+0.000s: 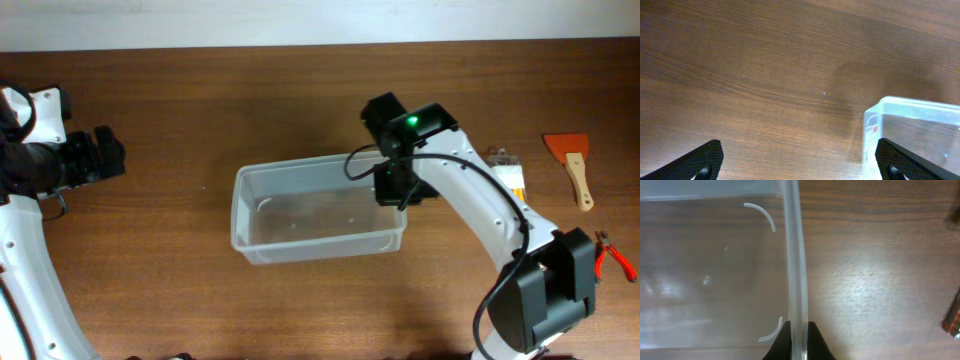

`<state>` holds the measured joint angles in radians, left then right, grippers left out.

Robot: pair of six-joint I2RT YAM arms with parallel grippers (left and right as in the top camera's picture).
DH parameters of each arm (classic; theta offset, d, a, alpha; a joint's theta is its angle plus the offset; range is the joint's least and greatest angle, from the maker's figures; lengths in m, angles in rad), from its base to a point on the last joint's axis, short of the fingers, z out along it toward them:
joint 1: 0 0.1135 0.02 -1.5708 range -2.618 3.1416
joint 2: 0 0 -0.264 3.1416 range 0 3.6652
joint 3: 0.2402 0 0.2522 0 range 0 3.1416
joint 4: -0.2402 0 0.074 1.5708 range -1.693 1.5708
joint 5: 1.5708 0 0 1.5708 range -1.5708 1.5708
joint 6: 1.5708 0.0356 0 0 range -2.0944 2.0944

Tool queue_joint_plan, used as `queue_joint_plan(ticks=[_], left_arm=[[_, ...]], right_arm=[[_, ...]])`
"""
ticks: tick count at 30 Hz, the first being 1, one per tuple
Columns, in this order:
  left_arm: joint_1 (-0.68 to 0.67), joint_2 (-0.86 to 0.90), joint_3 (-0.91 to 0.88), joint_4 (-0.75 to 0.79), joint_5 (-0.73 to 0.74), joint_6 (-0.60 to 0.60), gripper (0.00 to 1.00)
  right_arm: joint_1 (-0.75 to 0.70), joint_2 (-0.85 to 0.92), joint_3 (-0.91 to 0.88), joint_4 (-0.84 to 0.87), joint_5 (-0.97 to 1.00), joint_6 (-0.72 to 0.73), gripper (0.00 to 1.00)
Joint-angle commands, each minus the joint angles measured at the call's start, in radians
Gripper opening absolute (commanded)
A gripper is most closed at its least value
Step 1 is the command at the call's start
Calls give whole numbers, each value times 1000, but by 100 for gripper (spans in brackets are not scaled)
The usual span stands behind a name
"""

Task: Pack container
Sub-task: 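Drag the gripped container rightward to the table center with the right gripper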

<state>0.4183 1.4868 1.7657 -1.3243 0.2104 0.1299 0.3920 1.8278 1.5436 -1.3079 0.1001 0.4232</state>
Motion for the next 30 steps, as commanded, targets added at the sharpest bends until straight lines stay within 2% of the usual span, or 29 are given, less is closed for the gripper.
queue_joint_plan(ticks=[1,14,22,30], left_arm=[[3,6,21,0,11,-9,99],[3,5,21,2,12,-10,99],[3,6,21,3,12,-10,99],[3,6,21,2,12,-10,99]], right_arm=[[-54,-26,-35,29,25,-63,4],[-71,-26,-149,80,2,-106,4],[-71,-26,-184,198,-17,-181,4],[-71,-26,-184,192,-44,-144,4]])
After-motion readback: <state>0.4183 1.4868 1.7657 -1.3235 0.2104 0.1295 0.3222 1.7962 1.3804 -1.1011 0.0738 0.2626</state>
